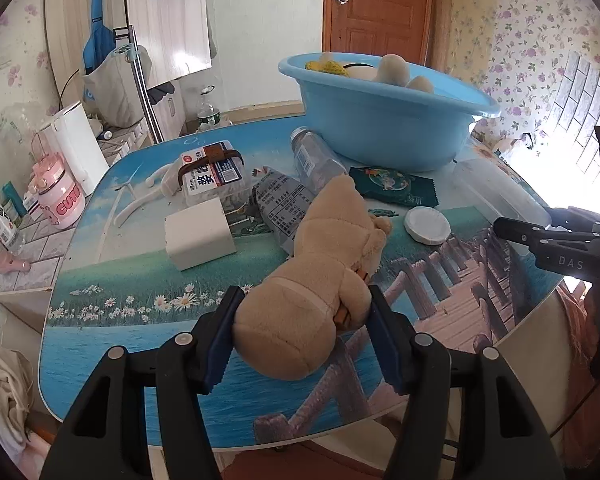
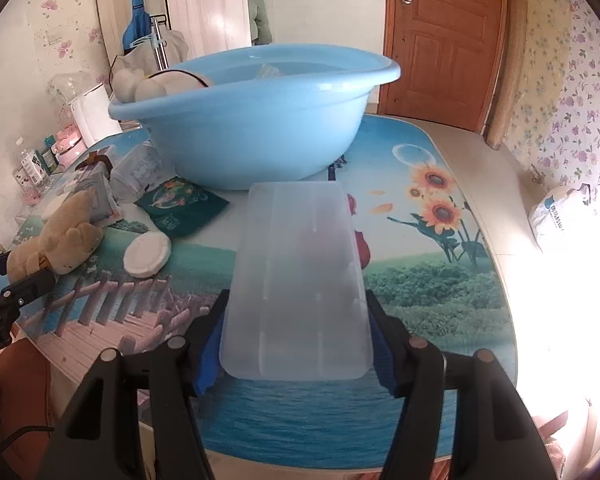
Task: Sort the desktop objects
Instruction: 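Close left tool on the plush dog while right closes on the clear box, then hold the plush dog in left tool while right holds the clear box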
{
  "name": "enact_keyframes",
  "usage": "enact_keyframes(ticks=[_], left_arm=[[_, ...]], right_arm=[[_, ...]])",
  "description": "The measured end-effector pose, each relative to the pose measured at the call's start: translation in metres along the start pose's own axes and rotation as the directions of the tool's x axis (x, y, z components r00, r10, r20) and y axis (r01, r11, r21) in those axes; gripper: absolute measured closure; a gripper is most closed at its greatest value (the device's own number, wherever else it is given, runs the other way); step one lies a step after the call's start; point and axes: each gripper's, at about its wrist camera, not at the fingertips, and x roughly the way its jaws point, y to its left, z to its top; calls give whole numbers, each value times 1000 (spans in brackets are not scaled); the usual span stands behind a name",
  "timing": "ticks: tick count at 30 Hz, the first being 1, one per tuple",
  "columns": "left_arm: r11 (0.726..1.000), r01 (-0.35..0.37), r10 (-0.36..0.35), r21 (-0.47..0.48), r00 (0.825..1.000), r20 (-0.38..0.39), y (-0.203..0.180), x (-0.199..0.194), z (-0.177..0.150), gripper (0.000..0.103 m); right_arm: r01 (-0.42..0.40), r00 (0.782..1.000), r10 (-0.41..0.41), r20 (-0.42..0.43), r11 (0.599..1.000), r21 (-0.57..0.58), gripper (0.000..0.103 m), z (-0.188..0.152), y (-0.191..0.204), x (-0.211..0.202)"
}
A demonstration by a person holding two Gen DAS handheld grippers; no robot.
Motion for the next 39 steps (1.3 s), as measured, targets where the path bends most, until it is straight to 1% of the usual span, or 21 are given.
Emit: enact_keyframes(ticks=[2, 3, 4, 5, 6, 11, 22, 29, 35, 39], left_arm=[[1000, 0, 0, -1, 1000, -2, 0, 0, 0, 43], [1000, 0, 0, -1, 1000, -5, 0, 0, 0, 43], [1000, -1, 1, -2, 1000, -7, 0, 1, 0, 43], [1000, -1, 1, -3, 1000, -9, 0, 1, 0, 43], [1000, -2, 2, -4, 1000, -9, 0, 1, 0, 43], [1000, -1, 1, -7, 1000, -15, 0, 2, 0, 43], [1000, 2, -2, -19, 1000, -7, 2, 1, -2, 43], [1000, 8, -8, -29, 1000, -23, 5, 3, -1, 43], [1000, -18, 18, -7, 999, -36, 3, -1, 3, 43], [999, -23, 22, -27, 999, -38, 8, -4, 3, 43]], right_arm=[[-6, 1000, 6, 15, 1000, 5, 40, 3, -2, 3], [-5, 1000, 5, 18, 1000, 2, 36, 4, -3, 5], [-11, 1000, 11, 16, 1000, 1, 23, 6, -3, 8], [-11, 1000, 11, 8, 1000, -2, 14, 7, -4, 12], [-10, 1000, 10, -2, 1000, 2, 0, 8, -6, 15], [0, 1000, 0, 23, 1000, 7, 0, 7, -9, 16], [4, 1000, -4, 22, 1000, 10, 0, 9, -8, 16], [2, 1000, -2, 28, 1000, 7, 0, 7, -6, 15], [1, 1000, -1, 28, 1000, 7, 0, 7, -6, 16], [-2, 1000, 2, 29, 1000, 4, 0, 8, -6, 16]])
